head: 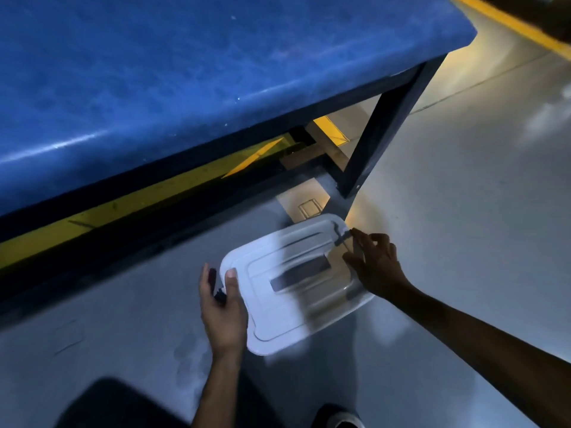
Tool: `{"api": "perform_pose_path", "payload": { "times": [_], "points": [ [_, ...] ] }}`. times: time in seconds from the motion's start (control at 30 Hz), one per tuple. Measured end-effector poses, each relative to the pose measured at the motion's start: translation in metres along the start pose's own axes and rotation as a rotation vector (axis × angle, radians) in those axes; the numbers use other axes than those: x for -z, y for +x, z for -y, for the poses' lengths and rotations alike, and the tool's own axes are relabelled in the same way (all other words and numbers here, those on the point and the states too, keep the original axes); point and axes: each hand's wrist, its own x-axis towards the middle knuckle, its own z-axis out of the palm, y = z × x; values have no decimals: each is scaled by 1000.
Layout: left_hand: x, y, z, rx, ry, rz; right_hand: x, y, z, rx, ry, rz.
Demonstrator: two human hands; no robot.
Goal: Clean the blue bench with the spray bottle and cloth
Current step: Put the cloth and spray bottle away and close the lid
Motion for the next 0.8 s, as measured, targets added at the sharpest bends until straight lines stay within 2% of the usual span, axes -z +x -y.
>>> {"api": "perform_pose_path", "payload": {
  "times": [0.1,0.17,0.23,0.37,0.47,0.57,0.67,0.8],
  "points": [
    [11,2,-3,174,-16,48,10,12,-3,-105,315,185],
    [22,1,-9,305,-109,98,15,15,-10,-148,511,278],
    [35,4,-9,416,-209,128,20,15,-15,-179,633,251],
    [51,8,2,408,-260,228,29,17,-22,-213,791,237],
    [51,10,4,394,-215,306,32,21,-23,-212,751,259],
    [41,8,3,334,-201,246,27,26,-15,-177,638,292],
    [21,2,1,230,-116,176,30,27,4,-209,475,240],
    [16,4,4,217,-97,158,33,25,7,-172,356,193]
  ]
}}
